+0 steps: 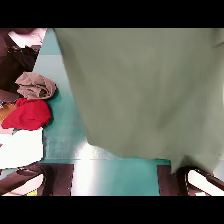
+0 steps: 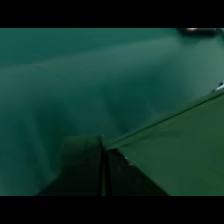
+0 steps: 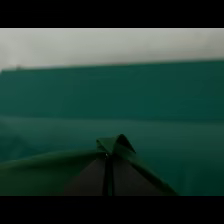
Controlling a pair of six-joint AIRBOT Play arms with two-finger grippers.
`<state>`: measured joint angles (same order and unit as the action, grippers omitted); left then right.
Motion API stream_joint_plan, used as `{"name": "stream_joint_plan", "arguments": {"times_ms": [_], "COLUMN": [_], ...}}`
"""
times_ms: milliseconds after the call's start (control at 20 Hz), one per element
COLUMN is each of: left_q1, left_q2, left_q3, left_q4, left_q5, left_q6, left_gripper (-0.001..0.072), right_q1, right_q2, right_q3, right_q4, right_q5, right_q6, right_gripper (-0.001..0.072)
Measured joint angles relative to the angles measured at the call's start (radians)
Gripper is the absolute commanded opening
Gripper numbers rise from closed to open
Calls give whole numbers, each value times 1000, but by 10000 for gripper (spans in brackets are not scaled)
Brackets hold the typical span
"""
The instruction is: Fold the shirts.
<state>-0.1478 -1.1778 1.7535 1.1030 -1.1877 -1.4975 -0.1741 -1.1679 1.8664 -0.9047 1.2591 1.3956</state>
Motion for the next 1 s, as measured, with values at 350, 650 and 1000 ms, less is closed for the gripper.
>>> {"name": "stream_joint_plan", "arguments": {"times_ms": [350, 650, 1000], "left_q1": [0, 2, 41], "left_q2": [-371, -461, -419], "left_q3": [-61, -35, 0], "left_q4": [119, 189, 372], "left_q5": [71, 164, -100], "left_q6": [11, 9, -28], "left_gripper": [52, 615, 480], "right_q1": [200, 220, 129], "right_q2": [-382, -565, -448], "right_q3": [-68, 89, -4], "right_q4": [-199, -230, -239], "right_q5": [-79, -131, 76], "right_q6": [47, 53, -22], "right_gripper": [36, 414, 363]}}
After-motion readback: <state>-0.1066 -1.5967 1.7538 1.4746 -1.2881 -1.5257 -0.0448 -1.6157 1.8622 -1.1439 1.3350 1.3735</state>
